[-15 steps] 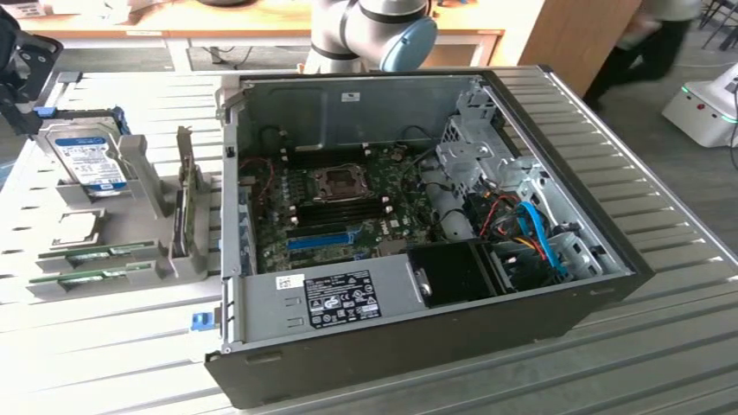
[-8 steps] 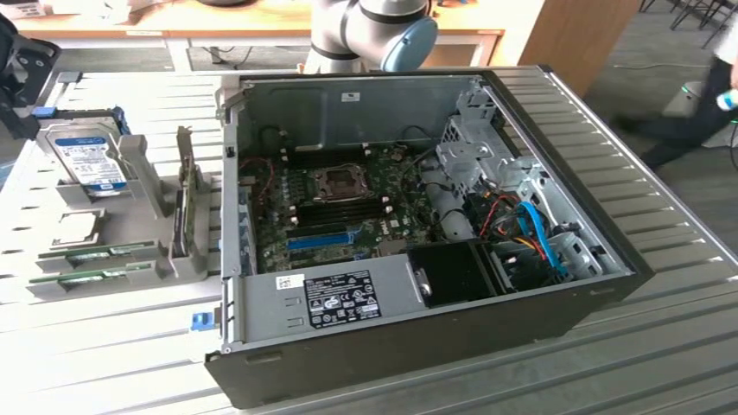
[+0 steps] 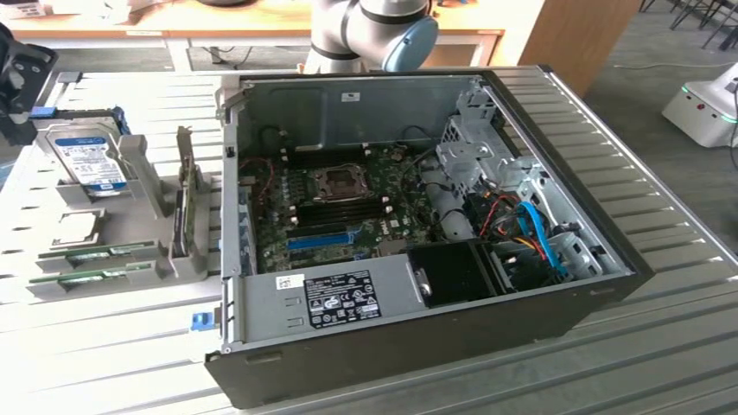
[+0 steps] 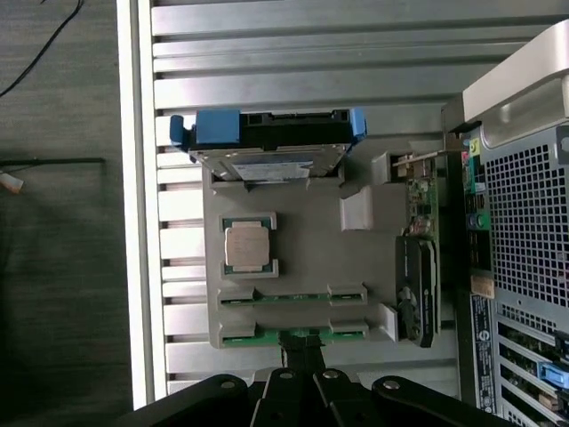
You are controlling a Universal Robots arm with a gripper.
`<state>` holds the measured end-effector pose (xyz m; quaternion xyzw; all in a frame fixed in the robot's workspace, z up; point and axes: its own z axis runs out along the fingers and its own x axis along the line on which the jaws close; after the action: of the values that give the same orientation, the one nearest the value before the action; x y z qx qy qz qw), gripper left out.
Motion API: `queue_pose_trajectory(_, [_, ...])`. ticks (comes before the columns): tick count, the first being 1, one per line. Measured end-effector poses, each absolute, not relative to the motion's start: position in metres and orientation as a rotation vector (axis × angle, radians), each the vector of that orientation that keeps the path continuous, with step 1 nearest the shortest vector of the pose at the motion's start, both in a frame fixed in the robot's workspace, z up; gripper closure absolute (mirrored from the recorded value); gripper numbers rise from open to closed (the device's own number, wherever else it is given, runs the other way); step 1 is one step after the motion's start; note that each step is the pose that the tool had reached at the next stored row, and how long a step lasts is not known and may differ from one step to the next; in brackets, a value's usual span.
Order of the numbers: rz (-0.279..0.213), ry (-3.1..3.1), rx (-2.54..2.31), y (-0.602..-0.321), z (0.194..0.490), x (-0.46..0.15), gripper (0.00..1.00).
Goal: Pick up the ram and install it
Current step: 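Reach for the ram, then pick up the ram and move it above insertion slot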
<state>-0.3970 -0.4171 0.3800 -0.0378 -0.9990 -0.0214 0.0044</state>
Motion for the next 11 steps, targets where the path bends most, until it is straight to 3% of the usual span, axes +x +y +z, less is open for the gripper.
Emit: queue_pose_trajectory(11, [-0.067,-3.13,-0.118,-0.4187,0.38,-0.397,0.9])
